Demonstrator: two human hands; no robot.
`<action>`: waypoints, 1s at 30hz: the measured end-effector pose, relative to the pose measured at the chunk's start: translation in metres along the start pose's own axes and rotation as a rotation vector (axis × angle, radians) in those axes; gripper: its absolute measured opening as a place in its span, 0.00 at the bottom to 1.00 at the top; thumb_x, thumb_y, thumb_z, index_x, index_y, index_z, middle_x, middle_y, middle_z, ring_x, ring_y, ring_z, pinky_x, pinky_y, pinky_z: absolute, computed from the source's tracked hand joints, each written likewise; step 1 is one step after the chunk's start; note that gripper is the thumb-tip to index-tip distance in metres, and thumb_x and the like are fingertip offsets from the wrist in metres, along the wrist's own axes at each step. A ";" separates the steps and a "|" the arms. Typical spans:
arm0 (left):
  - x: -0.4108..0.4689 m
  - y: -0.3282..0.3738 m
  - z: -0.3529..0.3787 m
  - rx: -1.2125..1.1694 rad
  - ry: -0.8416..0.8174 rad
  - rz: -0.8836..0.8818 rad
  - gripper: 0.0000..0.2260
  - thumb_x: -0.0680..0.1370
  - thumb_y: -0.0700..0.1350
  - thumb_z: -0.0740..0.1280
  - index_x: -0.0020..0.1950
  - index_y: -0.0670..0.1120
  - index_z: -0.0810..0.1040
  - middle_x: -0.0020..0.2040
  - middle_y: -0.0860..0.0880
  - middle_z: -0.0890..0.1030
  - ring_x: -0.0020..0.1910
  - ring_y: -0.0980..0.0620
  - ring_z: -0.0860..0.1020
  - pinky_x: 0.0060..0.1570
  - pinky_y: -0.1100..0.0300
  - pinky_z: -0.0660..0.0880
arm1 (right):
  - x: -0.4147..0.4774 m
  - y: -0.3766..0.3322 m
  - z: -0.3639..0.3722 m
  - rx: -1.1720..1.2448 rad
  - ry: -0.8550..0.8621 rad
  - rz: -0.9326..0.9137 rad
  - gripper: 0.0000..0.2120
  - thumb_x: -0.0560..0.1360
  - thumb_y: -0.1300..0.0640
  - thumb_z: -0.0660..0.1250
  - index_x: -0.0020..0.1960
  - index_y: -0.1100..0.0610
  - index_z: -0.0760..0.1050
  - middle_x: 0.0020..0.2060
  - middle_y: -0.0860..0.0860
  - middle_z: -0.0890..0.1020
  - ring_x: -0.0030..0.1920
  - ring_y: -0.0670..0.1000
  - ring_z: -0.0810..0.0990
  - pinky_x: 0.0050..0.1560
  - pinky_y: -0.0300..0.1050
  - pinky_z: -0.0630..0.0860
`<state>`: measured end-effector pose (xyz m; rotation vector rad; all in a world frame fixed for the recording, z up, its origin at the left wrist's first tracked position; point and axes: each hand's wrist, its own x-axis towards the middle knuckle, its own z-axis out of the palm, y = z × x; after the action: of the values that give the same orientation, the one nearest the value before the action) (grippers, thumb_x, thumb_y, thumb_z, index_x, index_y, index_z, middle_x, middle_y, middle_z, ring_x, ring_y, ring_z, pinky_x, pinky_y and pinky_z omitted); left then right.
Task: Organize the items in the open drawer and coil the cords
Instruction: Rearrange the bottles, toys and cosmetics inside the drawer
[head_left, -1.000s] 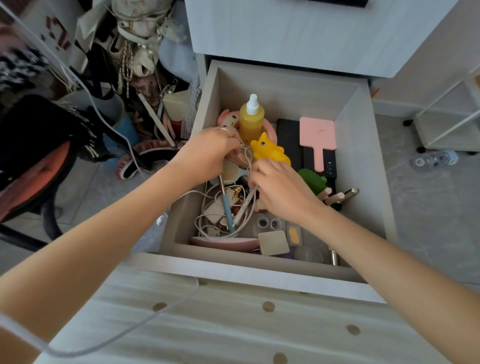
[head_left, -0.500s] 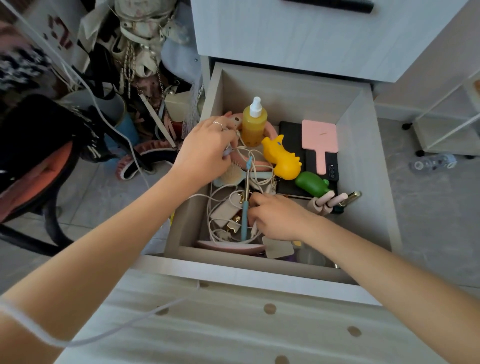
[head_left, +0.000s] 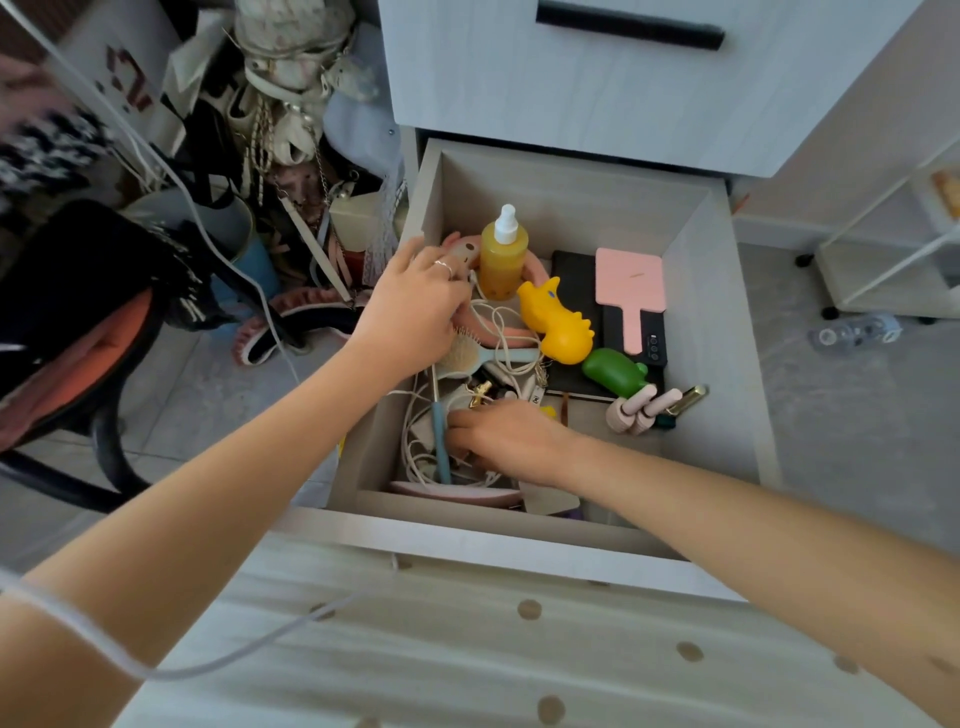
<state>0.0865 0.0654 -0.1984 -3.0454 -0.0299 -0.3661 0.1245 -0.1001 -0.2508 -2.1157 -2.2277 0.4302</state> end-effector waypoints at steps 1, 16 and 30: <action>0.000 0.001 -0.001 0.062 -0.033 0.013 0.08 0.68 0.37 0.65 0.42 0.40 0.82 0.46 0.43 0.81 0.52 0.39 0.77 0.71 0.42 0.54 | -0.002 -0.001 0.004 0.015 0.024 0.008 0.11 0.70 0.67 0.67 0.50 0.58 0.79 0.49 0.54 0.80 0.41 0.58 0.81 0.29 0.49 0.73; 0.018 0.055 0.020 0.360 -0.597 0.083 0.05 0.77 0.37 0.60 0.42 0.45 0.73 0.40 0.49 0.76 0.48 0.48 0.75 0.57 0.55 0.65 | -0.003 -0.001 0.014 -0.088 -0.079 0.107 0.20 0.78 0.65 0.56 0.70 0.58 0.65 0.60 0.55 0.76 0.52 0.59 0.80 0.39 0.53 0.74; 0.006 0.057 0.033 0.291 -0.699 -0.089 0.14 0.77 0.49 0.60 0.60 0.49 0.75 0.64 0.46 0.72 0.66 0.47 0.67 0.66 0.50 0.56 | -0.016 -0.004 -0.024 -0.128 -0.081 0.111 0.11 0.74 0.57 0.63 0.53 0.60 0.76 0.47 0.58 0.82 0.48 0.59 0.81 0.46 0.49 0.72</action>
<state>0.1014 0.0110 -0.2327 -2.7211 -0.2325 0.6478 0.1271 -0.1122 -0.2246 -2.3360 -2.2446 0.3952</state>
